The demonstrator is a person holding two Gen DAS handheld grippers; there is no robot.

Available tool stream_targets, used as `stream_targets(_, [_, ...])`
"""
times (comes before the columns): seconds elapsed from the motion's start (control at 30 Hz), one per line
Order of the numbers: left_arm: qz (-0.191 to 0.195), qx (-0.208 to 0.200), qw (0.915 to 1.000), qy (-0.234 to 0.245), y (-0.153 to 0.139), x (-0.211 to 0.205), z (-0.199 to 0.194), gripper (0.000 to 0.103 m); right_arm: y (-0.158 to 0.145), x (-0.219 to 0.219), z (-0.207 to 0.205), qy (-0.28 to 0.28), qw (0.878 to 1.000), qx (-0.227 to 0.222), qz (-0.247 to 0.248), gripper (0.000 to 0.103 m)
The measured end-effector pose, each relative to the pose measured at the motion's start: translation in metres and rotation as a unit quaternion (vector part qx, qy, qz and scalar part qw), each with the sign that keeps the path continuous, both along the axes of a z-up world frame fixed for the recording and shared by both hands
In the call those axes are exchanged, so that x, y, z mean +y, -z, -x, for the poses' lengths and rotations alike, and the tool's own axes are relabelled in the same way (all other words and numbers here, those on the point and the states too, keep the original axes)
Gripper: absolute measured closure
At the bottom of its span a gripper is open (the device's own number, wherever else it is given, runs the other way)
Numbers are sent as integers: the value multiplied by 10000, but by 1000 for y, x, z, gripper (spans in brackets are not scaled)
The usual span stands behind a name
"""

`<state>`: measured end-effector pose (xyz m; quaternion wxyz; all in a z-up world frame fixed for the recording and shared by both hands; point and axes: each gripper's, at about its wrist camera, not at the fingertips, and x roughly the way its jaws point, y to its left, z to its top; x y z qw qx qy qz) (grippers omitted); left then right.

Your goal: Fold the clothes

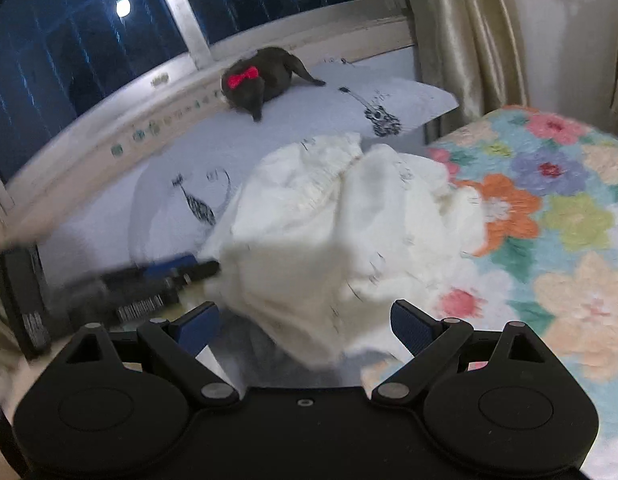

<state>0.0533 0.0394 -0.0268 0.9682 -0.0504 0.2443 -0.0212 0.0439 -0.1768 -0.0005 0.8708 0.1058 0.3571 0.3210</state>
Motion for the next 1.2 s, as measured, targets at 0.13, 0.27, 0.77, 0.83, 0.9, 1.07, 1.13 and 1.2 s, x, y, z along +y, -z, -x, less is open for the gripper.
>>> stream_targets(0.13, [-39, -186, 9997, 132, 12, -6, -7, 56, 25, 15, -29, 328, 9985, 208, -393, 7])
stream_targets(0.27, [-158, -427, 9989, 107, 25, -12, -16, 33, 50, 30, -51, 344, 9982, 344, -351, 12])
stream_targets(0.77, [-445, -887, 9931, 627, 12, -29, 3, 93, 2, -35, -7, 603, 9952, -747, 181, 100])
stream_targets(0.83, [-507, -1059, 9900, 779, 6, -37, 12, 95, -4, -53, 3, 807, 9936, -774, 135, 100])
stream_targets(0.9, [-402, -1161, 9879, 947, 0, -48, 23, 95, -9, -69, 13, 992, 9913, -843, 178, 100])
stream_targets(1.07, [-377, -1397, 9784, 1476, -8, -89, 57, 97, -21, -119, 45, 1484, 9838, -935, 361, 100])
stream_targets(1.13, [-269, -1497, 9727, 1751, -10, -105, 69, 98, -29, -142, 66, 1726, 9786, -1003, 499, 100])
stream_targets(1.2, [93, -1442, 9684, 2032, -9, -121, 80, 99, -36, -165, 86, 1969, 9728, -1080, 563, 100])
